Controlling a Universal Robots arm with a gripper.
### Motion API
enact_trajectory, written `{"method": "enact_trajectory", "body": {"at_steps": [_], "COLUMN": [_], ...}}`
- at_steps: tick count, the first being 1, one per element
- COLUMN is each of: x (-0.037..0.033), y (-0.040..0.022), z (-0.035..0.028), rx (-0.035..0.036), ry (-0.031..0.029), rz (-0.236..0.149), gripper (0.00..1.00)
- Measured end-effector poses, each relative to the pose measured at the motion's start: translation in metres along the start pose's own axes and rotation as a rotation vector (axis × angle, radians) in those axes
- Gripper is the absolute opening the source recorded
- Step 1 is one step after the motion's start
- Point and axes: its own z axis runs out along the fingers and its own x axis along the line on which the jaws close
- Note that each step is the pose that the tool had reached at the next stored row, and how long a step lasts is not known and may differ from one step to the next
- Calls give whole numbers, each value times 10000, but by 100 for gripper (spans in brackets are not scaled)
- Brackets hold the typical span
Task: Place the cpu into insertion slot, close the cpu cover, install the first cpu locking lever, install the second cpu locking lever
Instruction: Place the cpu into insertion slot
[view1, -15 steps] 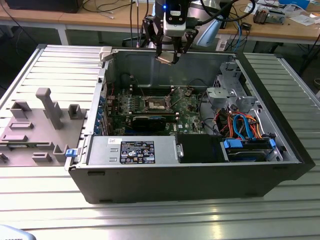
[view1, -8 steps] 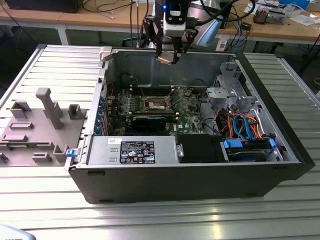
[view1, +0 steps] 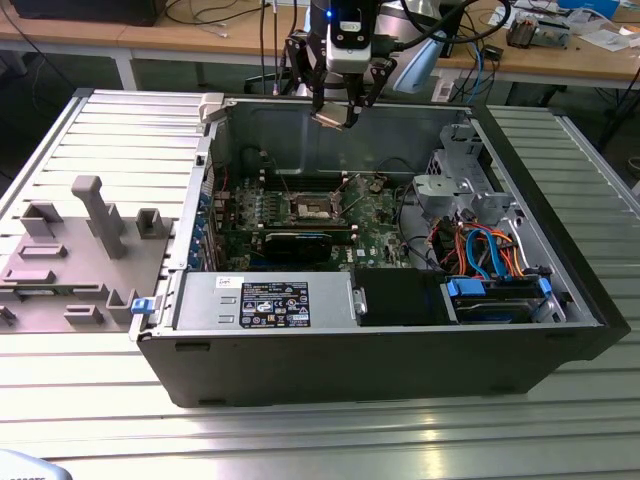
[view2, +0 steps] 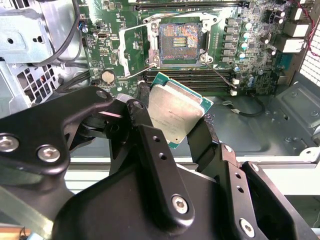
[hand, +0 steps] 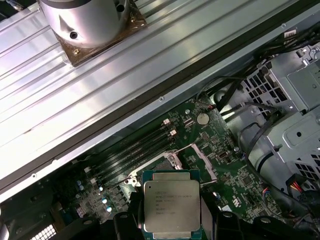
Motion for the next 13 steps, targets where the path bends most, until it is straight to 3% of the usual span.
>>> {"method": "enact_trajectory", "body": {"at_steps": [13], "x": [0], "y": [0], "z": [0], "rx": [-2], "ry": [-7], "rz": [75], "gripper": [55]}}
